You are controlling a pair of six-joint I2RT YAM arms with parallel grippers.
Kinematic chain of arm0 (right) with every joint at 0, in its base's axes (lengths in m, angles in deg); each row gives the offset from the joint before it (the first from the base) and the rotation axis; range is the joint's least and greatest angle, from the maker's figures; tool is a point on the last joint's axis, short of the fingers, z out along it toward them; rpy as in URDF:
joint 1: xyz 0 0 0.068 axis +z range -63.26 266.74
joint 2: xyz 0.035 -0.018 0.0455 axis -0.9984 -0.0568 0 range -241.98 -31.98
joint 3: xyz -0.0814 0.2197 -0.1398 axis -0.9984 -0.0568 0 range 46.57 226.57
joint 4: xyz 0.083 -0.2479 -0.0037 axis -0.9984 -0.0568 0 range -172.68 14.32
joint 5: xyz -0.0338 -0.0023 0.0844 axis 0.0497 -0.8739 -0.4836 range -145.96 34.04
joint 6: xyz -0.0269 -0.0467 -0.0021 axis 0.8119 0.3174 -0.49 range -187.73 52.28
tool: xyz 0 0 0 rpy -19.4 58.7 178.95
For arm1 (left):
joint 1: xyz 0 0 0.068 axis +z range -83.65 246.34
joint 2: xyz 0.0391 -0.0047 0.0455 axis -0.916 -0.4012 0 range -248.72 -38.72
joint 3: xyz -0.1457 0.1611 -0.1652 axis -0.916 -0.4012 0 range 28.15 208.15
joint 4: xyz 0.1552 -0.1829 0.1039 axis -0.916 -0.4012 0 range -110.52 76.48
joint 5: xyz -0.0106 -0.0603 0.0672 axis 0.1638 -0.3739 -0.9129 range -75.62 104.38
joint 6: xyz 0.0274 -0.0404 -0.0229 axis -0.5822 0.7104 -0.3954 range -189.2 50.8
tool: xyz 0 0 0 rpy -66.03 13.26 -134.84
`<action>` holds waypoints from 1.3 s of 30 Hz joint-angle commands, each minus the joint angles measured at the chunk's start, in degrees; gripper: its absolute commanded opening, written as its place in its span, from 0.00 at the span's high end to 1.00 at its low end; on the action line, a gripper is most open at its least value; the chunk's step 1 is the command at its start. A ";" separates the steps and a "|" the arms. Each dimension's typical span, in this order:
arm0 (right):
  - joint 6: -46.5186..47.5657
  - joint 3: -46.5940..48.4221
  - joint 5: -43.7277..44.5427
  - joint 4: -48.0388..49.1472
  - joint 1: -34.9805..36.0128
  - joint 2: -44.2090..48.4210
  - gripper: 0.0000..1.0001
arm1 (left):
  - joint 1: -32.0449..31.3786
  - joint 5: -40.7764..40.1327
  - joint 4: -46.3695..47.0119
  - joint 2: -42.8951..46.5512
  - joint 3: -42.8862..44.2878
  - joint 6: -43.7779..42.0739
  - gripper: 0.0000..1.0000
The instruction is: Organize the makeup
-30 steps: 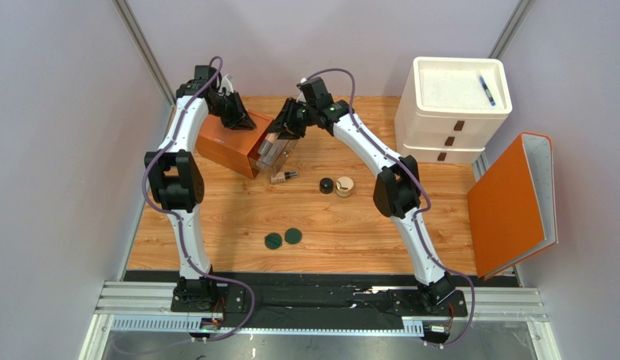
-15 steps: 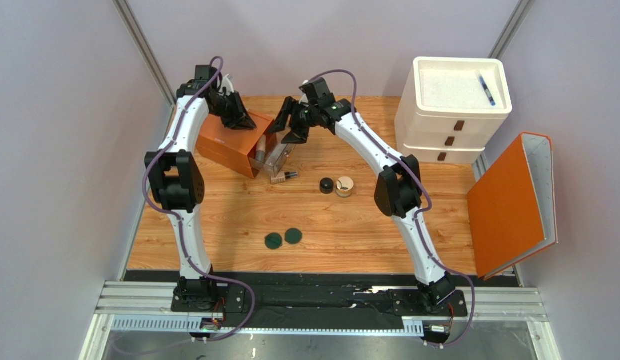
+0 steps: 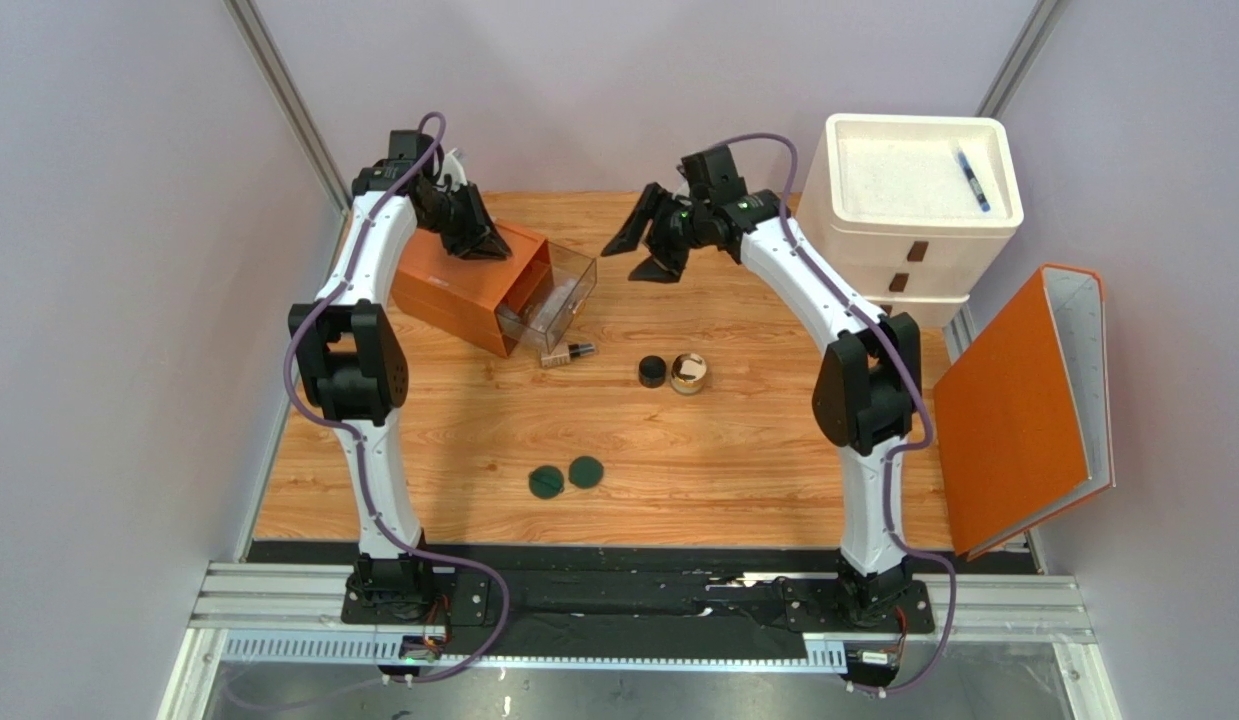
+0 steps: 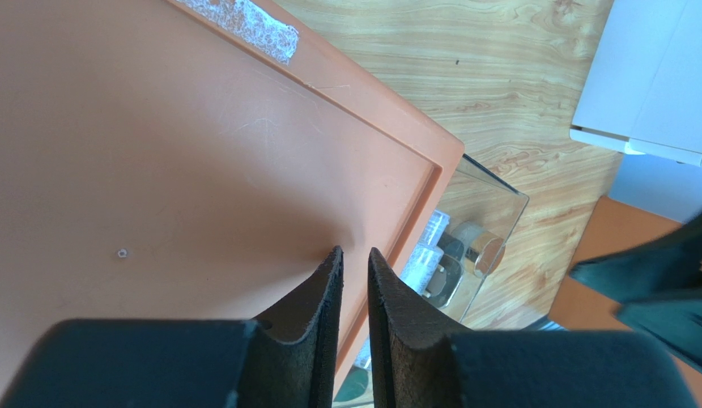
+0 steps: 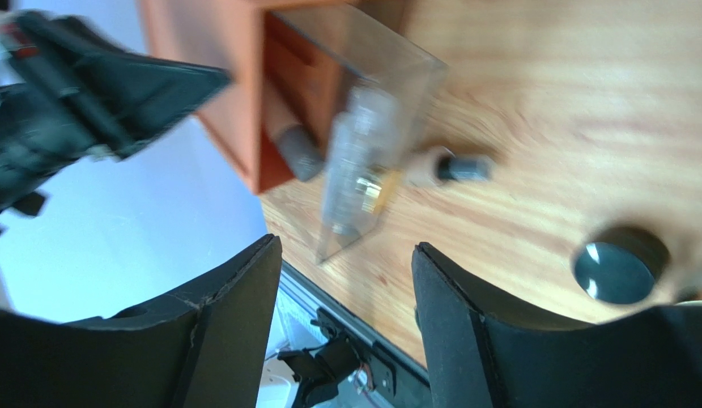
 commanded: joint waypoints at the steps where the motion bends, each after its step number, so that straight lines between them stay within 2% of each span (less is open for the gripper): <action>1: -4.47 -10.48 -0.42 -0.01 -1.10 2.84 0.38 | 0.21 -1.48 -1.44 1.21 0.82 -0.71 0.76; 4: -7.20 -12.01 -2.87 0.70 -1.55 0.92 0.38 | 0.21 -1.65 -1.53 1.03 0.55 -0.80 0.76; 9: -12.55 -7.97 -6.39 -1.94 -1.63 -5.15 0.38 | 0.21 -1.65 -1.35 0.85 0.64 -0.72 0.77; 19: -25.38 -2.52 -6.66 -0.44 -1.37 -12.27 0.35 | 0.21 -1.83 -1.18 0.59 0.99 -0.10 0.76; 24: -26.45 0.12 -7.27 -2.19 -0.32 -14.82 0.36 | 0.21 -1.92 -1.09 0.50 0.99 -0.10 0.77; 39: -26.71 -0.58 -5.43 -8.61 4.78 -17.81 0.45 | 0.21 -2.09 -0.65 0.59 0.73 0.08 0.76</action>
